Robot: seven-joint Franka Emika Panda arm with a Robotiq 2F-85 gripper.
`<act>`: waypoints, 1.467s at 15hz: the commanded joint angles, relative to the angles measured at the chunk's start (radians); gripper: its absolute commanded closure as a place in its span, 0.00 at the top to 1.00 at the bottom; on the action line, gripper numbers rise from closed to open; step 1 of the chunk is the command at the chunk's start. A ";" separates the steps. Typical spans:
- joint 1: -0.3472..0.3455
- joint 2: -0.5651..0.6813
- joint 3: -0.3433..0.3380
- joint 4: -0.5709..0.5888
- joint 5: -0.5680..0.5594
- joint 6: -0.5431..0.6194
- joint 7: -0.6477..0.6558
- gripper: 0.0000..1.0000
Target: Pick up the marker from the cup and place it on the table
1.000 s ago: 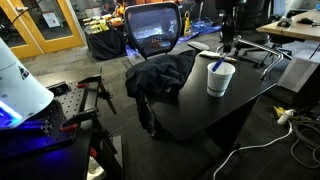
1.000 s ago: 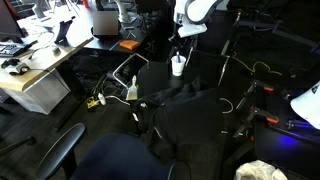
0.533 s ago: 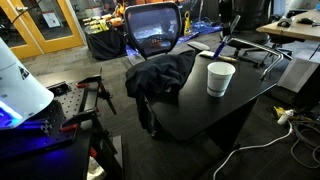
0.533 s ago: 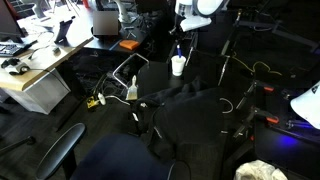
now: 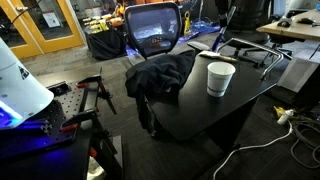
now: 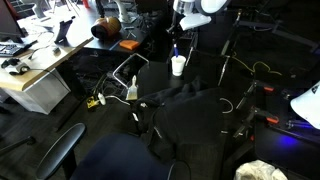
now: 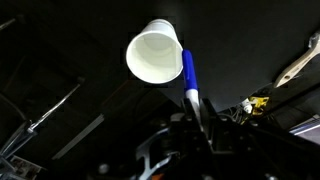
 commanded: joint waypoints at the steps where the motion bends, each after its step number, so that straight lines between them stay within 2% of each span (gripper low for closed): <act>1: -0.041 0.028 0.048 0.028 0.057 0.011 -0.070 0.03; 6: -0.066 0.112 0.077 0.118 0.139 -0.031 -0.201 0.03; 10: -0.060 0.204 0.073 0.232 0.139 -0.112 -0.278 0.03; 17: -0.054 0.382 0.091 0.467 0.124 -0.329 -0.397 0.03; 22: -0.049 0.502 0.098 0.612 0.115 -0.418 -0.452 0.03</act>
